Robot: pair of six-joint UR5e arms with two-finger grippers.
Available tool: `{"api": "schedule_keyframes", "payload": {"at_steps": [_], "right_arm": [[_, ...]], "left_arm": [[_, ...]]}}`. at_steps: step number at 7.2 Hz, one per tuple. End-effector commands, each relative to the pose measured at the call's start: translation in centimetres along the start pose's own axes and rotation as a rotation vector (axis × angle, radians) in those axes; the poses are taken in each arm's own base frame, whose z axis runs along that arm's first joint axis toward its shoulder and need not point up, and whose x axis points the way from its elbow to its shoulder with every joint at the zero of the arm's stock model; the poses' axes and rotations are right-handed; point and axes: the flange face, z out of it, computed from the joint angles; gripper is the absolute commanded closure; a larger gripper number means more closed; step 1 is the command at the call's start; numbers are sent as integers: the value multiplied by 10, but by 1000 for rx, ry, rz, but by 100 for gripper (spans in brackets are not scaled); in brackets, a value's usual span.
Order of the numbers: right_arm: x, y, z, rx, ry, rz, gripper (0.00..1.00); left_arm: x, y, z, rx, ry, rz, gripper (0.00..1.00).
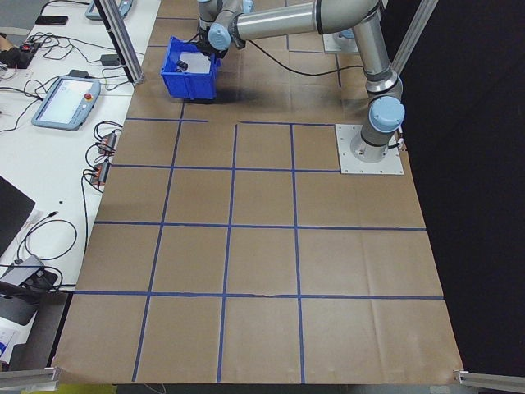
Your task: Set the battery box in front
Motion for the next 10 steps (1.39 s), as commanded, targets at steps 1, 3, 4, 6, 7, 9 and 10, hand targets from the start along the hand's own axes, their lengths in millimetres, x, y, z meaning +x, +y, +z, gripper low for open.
{"api": "schedule_keyframes", "payload": {"at_steps": [1, 3, 4, 6, 7, 9, 10], "right_arm": [[-6, -3, 11, 5, -22, -1, 95], [-6, -3, 12, 5, -25, -2, 95], [-8, -4, 14, 7, -31, -3, 95], [-28, -10, 17, 8, -41, -5, 95], [-52, -17, 17, 14, -45, -4, 95], [-84, -26, 18, 29, -44, -4, 94], [-101, -39, 15, 29, -38, -23, 94]], "left_arm": [[-4, 5, 7, -30, -18, -1, 99], [-2, 4, 9, -26, -17, -1, 54], [3, 2, 9, -26, -10, 14, 1], [4, 1, 7, -25, -5, 14, 1], [4, 2, -4, -30, 11, 18, 1], [7, -1, -37, -20, 29, 159, 2], [-2, -12, -67, 21, -20, 327, 2]]}}
